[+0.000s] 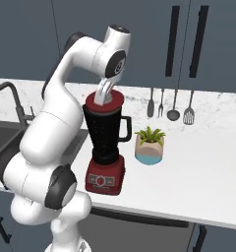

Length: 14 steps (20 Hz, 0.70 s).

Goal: Close the lid blender by securely placing the lid on top.

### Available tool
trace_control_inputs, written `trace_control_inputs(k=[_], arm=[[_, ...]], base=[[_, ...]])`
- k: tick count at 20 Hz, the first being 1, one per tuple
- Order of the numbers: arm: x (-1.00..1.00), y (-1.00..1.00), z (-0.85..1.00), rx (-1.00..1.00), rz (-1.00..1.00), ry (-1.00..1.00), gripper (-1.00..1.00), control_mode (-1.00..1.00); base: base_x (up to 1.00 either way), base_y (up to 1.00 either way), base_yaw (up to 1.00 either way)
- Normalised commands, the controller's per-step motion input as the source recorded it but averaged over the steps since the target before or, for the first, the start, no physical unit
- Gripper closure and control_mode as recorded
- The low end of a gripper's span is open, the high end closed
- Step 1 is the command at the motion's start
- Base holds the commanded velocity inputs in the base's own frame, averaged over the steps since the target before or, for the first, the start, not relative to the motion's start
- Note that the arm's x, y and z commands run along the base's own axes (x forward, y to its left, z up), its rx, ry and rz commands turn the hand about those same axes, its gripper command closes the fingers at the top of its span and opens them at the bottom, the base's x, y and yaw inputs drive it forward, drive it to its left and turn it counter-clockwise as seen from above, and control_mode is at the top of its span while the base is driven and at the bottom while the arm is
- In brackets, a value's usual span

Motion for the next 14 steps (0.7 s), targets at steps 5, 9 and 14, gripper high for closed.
trace_control_inputs(k=[5, 9, 14], arm=[[-0.01, 0.39, -0.46, 0.0, 0.01, 0.05, 1.0, -1.0], [0.0, 0.46, -0.3, 0.01, 0.0, -0.07, 1.0, -1.0], [0.01, 0.43, -0.06, 0.0, 0.0, -0.13, 1.0, -1.0]], base=[[0.0, 0.0, 0.0], [0.0, 0.0, 0.0], [0.0, 0.0, 0.0]])
